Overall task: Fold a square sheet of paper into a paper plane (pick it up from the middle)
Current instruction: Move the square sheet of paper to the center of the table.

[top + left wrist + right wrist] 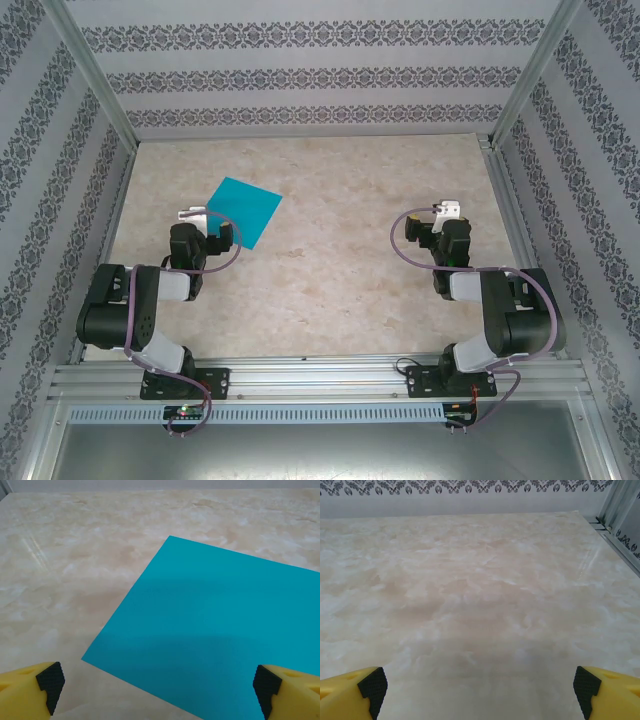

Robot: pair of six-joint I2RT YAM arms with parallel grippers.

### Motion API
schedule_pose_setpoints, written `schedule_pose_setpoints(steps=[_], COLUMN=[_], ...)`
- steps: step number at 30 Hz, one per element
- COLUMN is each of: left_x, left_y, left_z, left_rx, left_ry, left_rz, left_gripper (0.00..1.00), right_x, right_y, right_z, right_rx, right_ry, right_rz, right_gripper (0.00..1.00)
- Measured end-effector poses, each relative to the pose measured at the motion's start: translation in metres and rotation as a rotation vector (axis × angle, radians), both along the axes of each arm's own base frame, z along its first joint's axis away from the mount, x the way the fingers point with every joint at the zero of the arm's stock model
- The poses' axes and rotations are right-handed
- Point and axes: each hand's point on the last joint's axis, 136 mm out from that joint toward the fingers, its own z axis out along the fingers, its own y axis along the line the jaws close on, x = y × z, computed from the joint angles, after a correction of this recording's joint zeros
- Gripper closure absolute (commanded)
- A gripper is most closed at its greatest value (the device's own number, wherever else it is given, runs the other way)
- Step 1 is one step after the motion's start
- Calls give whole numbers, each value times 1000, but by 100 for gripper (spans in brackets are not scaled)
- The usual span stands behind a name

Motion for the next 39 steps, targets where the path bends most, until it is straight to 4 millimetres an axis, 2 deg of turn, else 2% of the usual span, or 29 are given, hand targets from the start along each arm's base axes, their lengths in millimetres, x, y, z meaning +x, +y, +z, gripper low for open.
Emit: schedule_pose_setpoints(steps=[27, 29, 32, 36, 39], left_x=[-2, 0, 14, 34, 42], left_y=[3, 8, 14, 17, 10], left_z=[1, 10, 43, 87, 100], left_rx=[7, 13, -3, -96, -188], left_ry=[28, 41, 37, 44, 104], left_rz=[18, 42, 91, 159, 177], left_gripper=[0, 0, 0, 0, 0], right_x=[-3, -7, -8, 2, 9], right_y=[5, 3, 5, 12, 25], right_z=[3, 14, 45, 87, 106], right_rx=[-5, -17, -29, 30, 106], right_ry=[11, 6, -23, -19, 18], right_rz=[27, 11, -15, -33, -29], right_gripper=[2, 2, 2, 2, 2])
